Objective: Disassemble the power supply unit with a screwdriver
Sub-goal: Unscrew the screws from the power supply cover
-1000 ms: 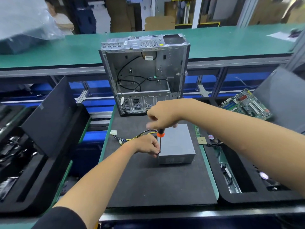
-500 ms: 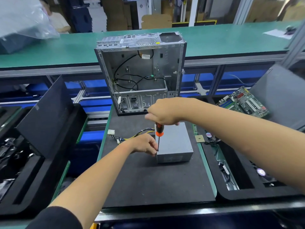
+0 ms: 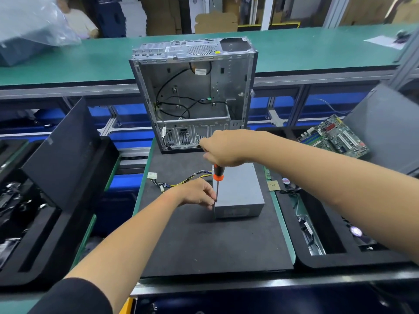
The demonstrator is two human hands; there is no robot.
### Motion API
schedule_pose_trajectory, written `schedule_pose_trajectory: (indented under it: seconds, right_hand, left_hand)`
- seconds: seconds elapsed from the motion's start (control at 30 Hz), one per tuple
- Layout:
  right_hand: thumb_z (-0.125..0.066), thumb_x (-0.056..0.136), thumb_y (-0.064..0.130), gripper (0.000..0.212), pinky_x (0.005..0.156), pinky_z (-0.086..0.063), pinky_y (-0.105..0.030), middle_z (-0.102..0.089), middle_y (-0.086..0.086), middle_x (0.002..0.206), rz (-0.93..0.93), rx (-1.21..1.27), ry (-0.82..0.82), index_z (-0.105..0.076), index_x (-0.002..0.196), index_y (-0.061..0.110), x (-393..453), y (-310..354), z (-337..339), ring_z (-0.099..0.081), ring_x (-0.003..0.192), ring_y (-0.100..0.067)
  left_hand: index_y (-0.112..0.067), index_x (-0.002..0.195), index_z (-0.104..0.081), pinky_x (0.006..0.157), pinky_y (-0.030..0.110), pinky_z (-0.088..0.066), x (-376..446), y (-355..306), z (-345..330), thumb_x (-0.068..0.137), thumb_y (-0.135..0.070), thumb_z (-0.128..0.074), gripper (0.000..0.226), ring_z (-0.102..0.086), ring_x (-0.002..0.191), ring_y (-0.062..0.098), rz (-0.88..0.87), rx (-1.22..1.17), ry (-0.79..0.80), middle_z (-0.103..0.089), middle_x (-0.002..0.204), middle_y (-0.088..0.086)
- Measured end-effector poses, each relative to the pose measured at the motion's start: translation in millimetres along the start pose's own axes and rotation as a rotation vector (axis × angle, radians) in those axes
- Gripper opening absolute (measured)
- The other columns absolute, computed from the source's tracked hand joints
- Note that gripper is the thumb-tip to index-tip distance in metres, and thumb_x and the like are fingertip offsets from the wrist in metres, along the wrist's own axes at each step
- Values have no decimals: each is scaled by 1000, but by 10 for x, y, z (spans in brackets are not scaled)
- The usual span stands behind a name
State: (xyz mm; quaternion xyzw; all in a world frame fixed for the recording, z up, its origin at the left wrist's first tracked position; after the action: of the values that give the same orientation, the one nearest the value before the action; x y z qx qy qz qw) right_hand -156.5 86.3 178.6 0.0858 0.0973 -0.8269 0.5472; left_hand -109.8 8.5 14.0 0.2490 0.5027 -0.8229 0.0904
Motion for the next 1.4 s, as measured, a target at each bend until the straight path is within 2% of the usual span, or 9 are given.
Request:
schedule_pose_trajectory:
  seconds: [0.23, 0.37, 0.43, 0.53, 0.63, 0.83, 1.03, 1.23, 1.4]
  right_hand:
    - [-69, 76, 10, 26, 54, -36, -21, -59, 8, 87, 163, 358, 150, -53, 95, 18, -98, 102, 72, -52, 72, -8]
    - [-47, 93, 49, 36, 54, -42, -29, -62, -3, 78, -4, 231, 78, -49, 86, 13, -60, 36, 22, -65, 53, -17]
    - [-37, 99, 42, 34, 53, -38, -30, -63, -6, 79, -18, 201, 91, -48, 89, 11, -41, 20, 10, -65, 48, -17]
    - [-57, 90, 22, 13, 55, -35, -26, -58, 6, 82, 86, 237, 109, -49, 98, 17, -80, 40, 34, -56, 67, -8]
    - [-68, 78, 11, 28, 57, -35, -25, -58, 5, 92, 127, 293, 148, -51, 98, 21, -154, 57, 57, -48, 73, -5]
    - [-37, 101, 27, 24, 47, -35, -31, -58, -8, 75, -54, -90, 31, -45, 85, 9, -101, -20, -9, -53, 57, -19]
    - [-73, 77, 15, 27, 53, -33, -23, -59, 7, 87, 85, 279, 29, -53, 94, 19, -131, 13, 48, -48, 69, -3]
    - [-52, 93, 46, 33, 54, -45, -29, -64, -1, 79, -24, 260, -6, -48, 88, 13, -97, -9, -27, -68, 54, -17]
    - [-66, 83, 14, 22, 56, -40, -23, -60, 10, 79, 107, 311, -41, -50, 98, 20, -125, 52, 12, -53, 70, -3]
  left_hand:
    - [1, 87, -62, 83, 30, -56, 13, 22, -13, 86, 6, -53, 10, -68, 75, 21, -1, 8, -19, -65, 82, 10]
    - [-1, 86, -61, 88, 34, -55, 10, 37, -12, 87, 8, -52, 13, -68, 77, 23, 8, -38, -5, -65, 84, 12]
    - [-2, 85, -60, 85, 32, -56, 6, 27, -14, 87, 9, -51, 15, -68, 76, 23, 6, -36, 7, -64, 84, 13]
    - [-3, 84, -60, 84, 31, -56, 12, 16, -12, 88, 8, -52, 15, -67, 74, 22, 1, -7, 11, -65, 83, 11]
    - [-5, 83, -60, 85, 32, -55, 5, 33, -11, 88, 7, -52, 15, -67, 74, 22, 11, -8, 7, -64, 83, 10]
    - [-5, 83, -60, 86, 34, -56, 23, 41, -26, 86, 8, -53, 16, -68, 76, 24, 56, -33, 0, -63, 82, 12]
    - [-6, 80, -61, 88, 36, -56, 30, 27, -32, 83, 7, -52, 16, -69, 80, 26, 74, 1, -19, -65, 85, 15]
    - [-6, 75, -60, 81, 31, -57, 20, 56, -65, 81, 8, -54, 16, -68, 75, 25, 79, -52, -65, -64, 79, 14]
    - [-5, 77, -59, 79, 29, -58, 19, 71, -73, 82, 8, -52, 16, -69, 75, 26, 97, -84, -78, -65, 79, 15]
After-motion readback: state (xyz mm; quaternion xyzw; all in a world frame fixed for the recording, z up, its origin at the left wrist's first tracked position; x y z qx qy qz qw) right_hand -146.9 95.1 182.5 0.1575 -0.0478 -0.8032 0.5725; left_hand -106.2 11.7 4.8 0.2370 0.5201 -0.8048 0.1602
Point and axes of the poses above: each hand's wrist, its own x-axis towards the middle knuckle, its own z-axis out of the back of the hand, y = z × x, the point moved 5 cm from there along x, towards the middle knuckle
